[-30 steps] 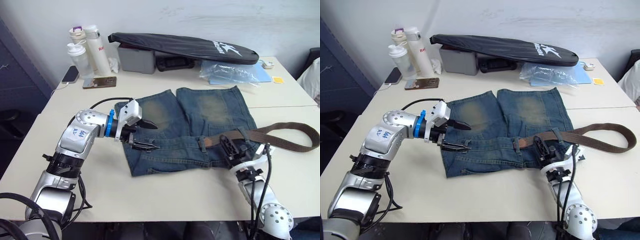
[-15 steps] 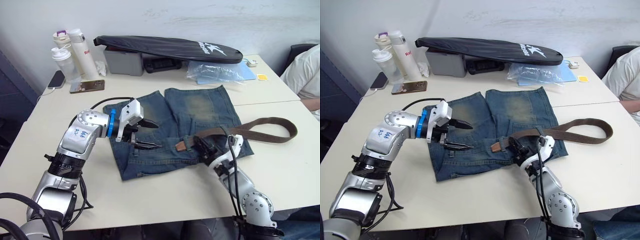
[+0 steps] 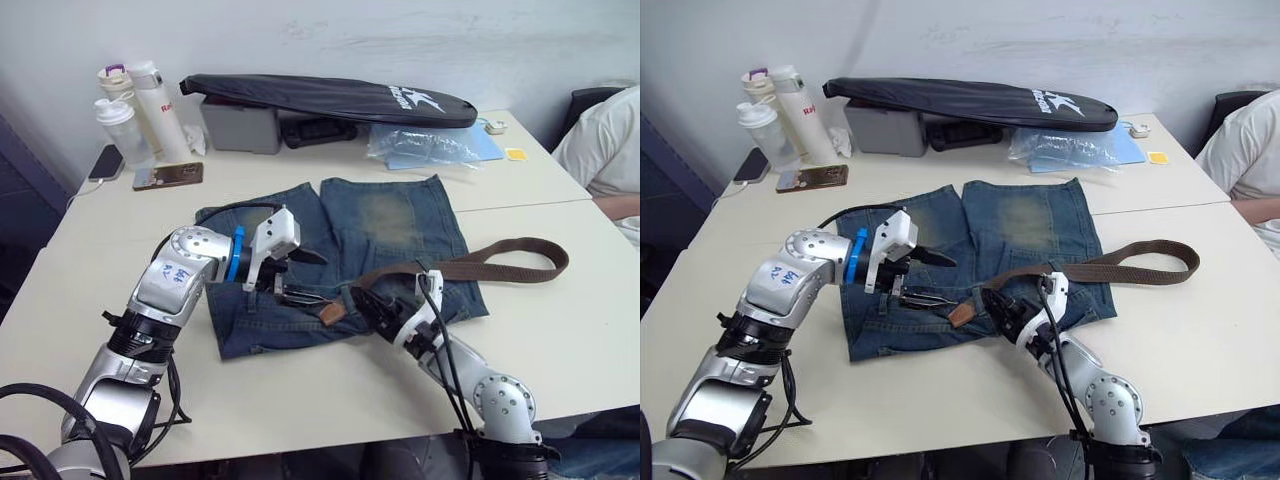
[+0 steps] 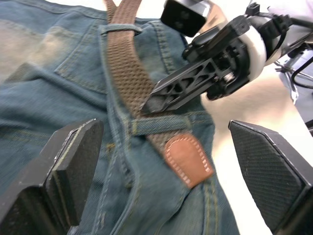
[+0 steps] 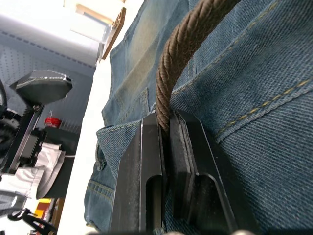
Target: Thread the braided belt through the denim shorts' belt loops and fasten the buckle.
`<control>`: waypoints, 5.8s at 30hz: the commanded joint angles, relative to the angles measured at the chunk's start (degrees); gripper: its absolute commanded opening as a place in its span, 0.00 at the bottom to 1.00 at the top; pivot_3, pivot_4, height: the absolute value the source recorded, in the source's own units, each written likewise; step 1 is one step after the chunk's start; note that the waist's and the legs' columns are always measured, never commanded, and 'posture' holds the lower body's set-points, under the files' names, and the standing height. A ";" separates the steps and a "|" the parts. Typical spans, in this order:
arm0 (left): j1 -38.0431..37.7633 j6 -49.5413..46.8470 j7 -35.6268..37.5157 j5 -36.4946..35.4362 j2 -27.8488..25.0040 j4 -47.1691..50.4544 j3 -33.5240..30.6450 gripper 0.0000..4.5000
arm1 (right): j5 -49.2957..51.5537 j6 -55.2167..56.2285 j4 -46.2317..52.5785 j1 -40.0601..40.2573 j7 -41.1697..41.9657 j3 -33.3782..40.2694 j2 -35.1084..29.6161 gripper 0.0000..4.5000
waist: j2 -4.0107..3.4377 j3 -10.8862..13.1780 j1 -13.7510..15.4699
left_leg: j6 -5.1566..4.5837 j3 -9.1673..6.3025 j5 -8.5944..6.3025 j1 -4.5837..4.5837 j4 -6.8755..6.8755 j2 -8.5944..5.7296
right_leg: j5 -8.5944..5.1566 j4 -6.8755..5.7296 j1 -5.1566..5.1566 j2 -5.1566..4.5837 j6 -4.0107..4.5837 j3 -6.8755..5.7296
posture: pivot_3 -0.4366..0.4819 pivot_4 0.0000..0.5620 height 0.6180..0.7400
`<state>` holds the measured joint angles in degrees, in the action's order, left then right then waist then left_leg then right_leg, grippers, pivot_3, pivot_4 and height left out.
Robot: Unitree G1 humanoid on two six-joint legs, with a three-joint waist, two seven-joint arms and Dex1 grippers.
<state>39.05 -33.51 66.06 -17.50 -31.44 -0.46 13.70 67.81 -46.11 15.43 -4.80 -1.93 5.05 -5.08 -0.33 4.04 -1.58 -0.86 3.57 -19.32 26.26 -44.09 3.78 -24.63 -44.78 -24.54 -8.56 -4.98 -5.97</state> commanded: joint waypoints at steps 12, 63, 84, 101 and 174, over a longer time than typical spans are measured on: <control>1.51 1.87 1.08 1.71 -0.18 -1.72 1.64 1.00 | -1.02 -1.82 7.66 4.99 -2.15 3.81 -4.06 0.83 | -0.29 -0.06 0.76 | 0.18 0.00 -0.42 -0.03 -0.06 -0.01 | 0.06 0.07 -0.05 0.01 0.14 0.03 | 0.48 0.27 0.03; 4.46 53.43 -8.65 23.47 6.85 -19.52 9.38 1.00 | -30.07 -8.55 16.46 8.34 9.17 3.30 -25.02 0.03 | -0.24 0.21 3.18 | 0.04 0.25 -0.66 0.04 -0.02 -0.05 | 0.22 1.09 0.18 0.00 0.23 -0.25 | 0.48 0.27 0.03; 6.31 71.80 -12.36 26.41 8.73 -28.57 9.03 0.94 | -32.75 -10.19 15.82 6.88 10.25 3.50 -23.30 0.01 | -0.17 0.18 3.12 | 0.02 0.21 -0.69 -0.02 -0.02 -0.04 | 0.24 1.02 0.04 -0.01 0.20 -0.51 | 0.48 0.27 0.03; 7.07 72.28 -13.93 25.42 8.28 -29.65 7.58 0.00 | -34.31 -10.51 15.16 6.10 10.70 3.21 -22.09 0.00 | -0.14 0.17 3.09 | 0.02 0.17 -0.69 -0.06 -0.01 -0.01 | 0.25 0.99 0.02 -0.02 0.18 -0.70 | 0.48 0.27 0.03; -9.92 12.38 5.46 -4.15 -11.54 -2.12 -9.69 1.00 | -59.10 10.85 7.86 -2.85 46.55 -9.58 -60.14 0.02 | -0.49 0.41 3.22 | 0.20 0.20 -1.32 -0.38 0.04 0.01 | 0.42 1.30 0.08 -0.18 0.14 -1.11 | 0.48 0.27 0.03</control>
<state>28.58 -21.17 71.87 -20.98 -43.12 -3.53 5.43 10.54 -36.65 24.39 -8.35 43.88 -9.16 -62.70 -0.82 4.45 1.64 -0.50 3.77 -20.64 25.91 -44.04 3.79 -24.20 -43.47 -24.46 -8.75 -4.84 -7.10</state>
